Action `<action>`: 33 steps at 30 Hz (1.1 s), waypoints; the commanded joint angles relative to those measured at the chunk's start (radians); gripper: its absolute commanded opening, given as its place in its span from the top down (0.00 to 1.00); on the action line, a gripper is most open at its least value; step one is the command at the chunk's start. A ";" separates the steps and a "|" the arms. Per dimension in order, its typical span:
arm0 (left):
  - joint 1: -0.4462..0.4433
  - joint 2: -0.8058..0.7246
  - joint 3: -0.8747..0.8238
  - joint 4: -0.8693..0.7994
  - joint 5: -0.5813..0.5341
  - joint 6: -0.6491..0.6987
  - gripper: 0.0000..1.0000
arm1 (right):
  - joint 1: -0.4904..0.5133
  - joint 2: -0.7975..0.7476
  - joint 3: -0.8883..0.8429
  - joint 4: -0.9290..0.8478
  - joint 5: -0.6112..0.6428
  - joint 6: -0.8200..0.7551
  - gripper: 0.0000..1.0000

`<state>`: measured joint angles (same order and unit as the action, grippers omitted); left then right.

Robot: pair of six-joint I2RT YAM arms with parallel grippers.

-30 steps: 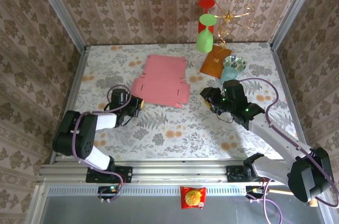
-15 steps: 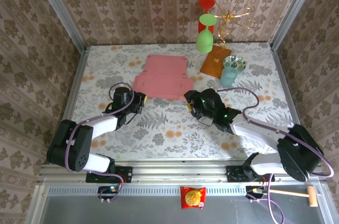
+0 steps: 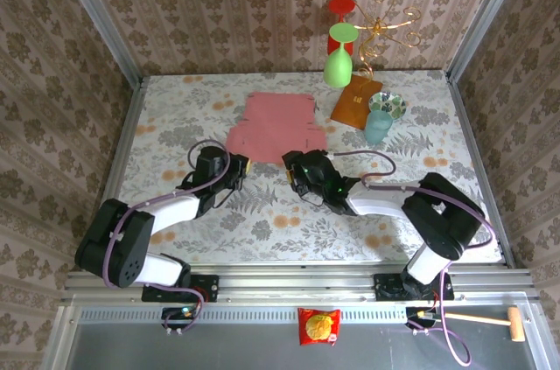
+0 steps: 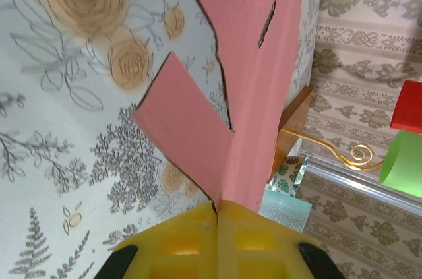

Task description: Fold the paper box

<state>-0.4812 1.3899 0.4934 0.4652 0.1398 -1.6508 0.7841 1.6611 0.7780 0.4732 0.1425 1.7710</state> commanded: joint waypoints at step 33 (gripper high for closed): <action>0.017 -0.319 0.146 -0.375 0.017 0.010 0.54 | -0.038 -0.008 0.193 -0.103 0.113 -0.006 1.00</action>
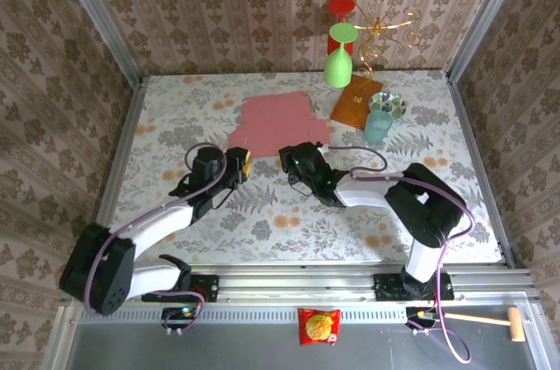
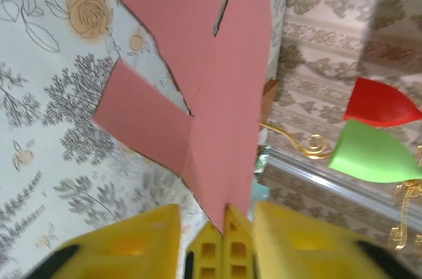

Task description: Fold the paper box

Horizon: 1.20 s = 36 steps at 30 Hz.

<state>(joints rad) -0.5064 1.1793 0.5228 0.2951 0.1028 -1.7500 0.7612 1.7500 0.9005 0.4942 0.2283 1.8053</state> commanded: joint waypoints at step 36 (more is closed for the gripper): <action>0.169 0.040 0.758 -0.846 0.310 0.448 0.54 | -0.066 -0.216 0.428 -0.594 -0.096 -0.024 1.00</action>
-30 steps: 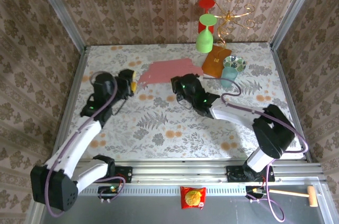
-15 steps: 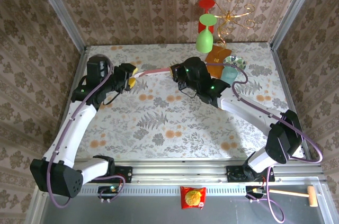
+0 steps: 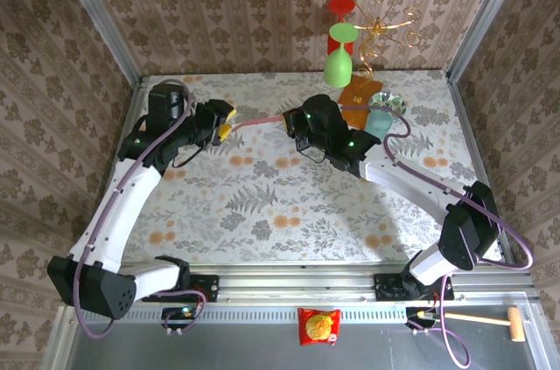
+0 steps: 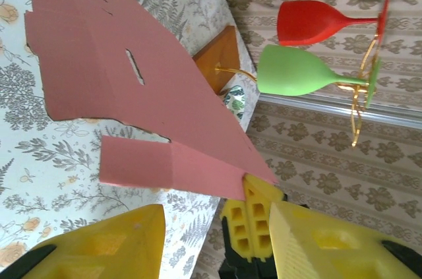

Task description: Fold the paper box

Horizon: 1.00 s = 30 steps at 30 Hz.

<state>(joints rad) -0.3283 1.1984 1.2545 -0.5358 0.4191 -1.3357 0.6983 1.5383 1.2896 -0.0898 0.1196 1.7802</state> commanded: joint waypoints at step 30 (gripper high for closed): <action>0.082 -0.047 0.118 0.047 -0.039 0.109 0.44 | -0.003 -0.198 0.083 -0.268 0.017 -0.057 1.00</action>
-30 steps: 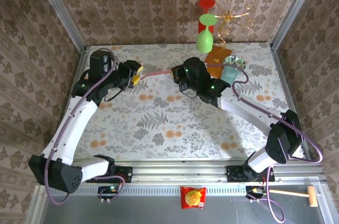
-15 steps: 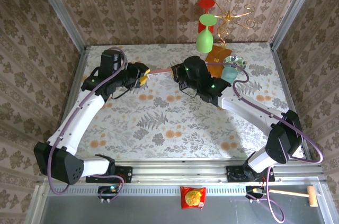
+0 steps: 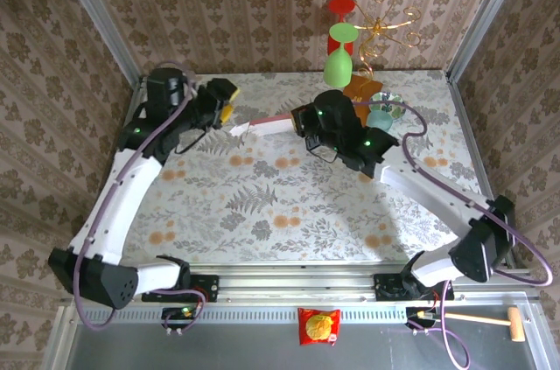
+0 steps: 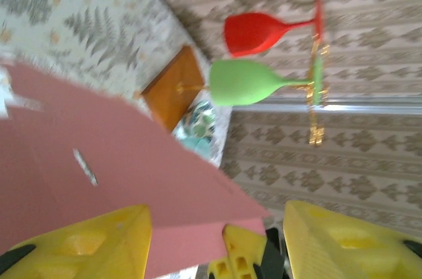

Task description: Fold the paper box

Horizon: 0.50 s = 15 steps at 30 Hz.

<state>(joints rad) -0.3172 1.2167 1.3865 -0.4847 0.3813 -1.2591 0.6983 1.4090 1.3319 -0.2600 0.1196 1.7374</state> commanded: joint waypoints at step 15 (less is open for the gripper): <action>0.127 0.292 -0.292 0.267 0.141 0.105 0.76 | -0.038 -0.025 0.111 -0.303 -0.162 0.098 1.00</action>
<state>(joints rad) -0.1749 1.5517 1.0882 -0.2840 0.4946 -1.1843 0.6842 1.3434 1.4834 -0.5365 -0.0048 1.7821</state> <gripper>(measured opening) 0.234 0.057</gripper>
